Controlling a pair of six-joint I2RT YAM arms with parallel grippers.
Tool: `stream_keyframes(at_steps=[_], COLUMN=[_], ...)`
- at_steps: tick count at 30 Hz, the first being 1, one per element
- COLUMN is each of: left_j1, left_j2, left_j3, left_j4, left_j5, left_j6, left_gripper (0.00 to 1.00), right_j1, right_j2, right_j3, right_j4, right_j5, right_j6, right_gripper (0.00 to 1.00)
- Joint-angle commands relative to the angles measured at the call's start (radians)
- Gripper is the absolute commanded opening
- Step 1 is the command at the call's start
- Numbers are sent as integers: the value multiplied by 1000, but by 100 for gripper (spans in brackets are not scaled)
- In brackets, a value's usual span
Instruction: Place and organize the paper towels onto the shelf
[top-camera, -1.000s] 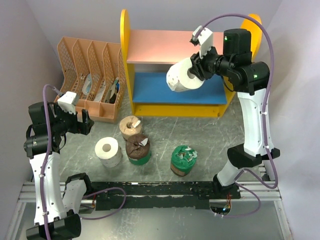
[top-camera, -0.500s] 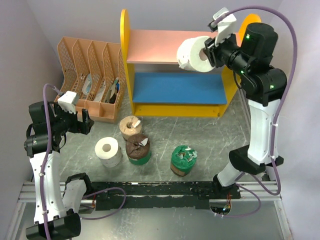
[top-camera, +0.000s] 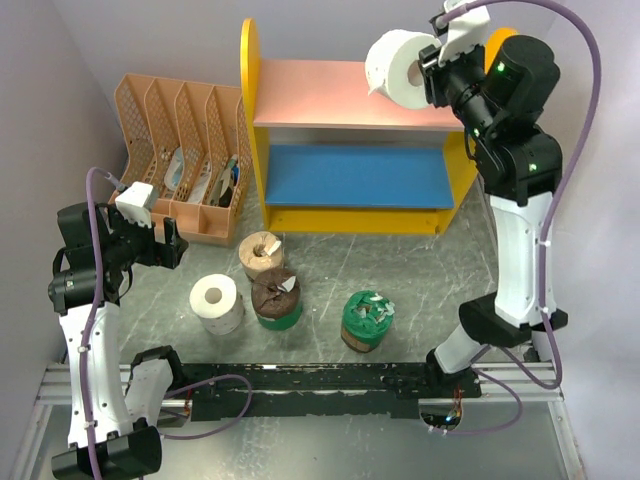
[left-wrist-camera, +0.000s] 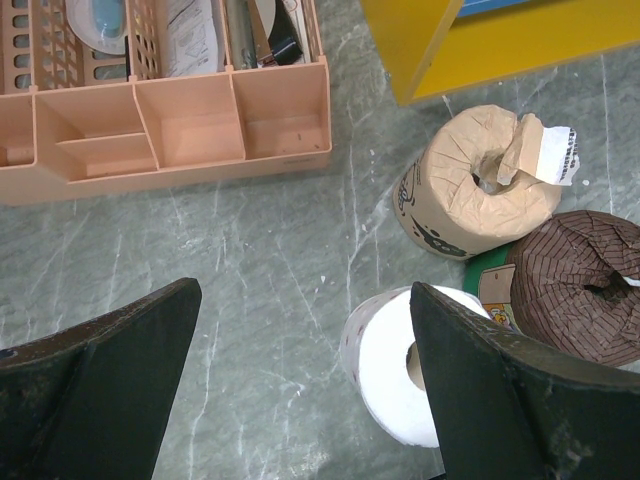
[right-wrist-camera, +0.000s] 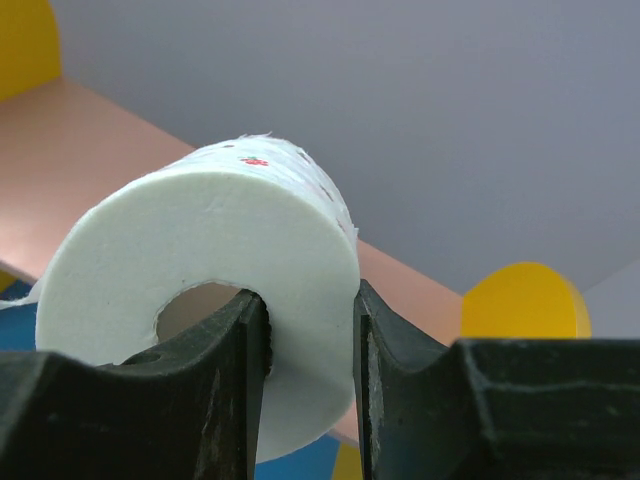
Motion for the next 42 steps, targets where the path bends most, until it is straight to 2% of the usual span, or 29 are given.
stream_keyframes(at_steps=[1, 17, 33, 42], left_j1=[10, 10, 9, 10], left_j2=[-12, -13, -9, -3], left_j3=[-6, -10, -10, -11], left_j4=[23, 32, 31, 34], left_j5=[6, -4, -7, -7], left_j6=[-8, -13, -15, -15], left_gripper=[98, 98, 98, 98], right_j1=[-3, -8, -20, -22], right_j2=[56, 18, 130, 112], right_j3=[72, -35, 68, 79], right_j4=[12, -54, -86, -73], right_j5=[57, 56, 64, 79], right_j6=[-15, 32, 36, 34], right_gripper=[0, 0, 0, 0])
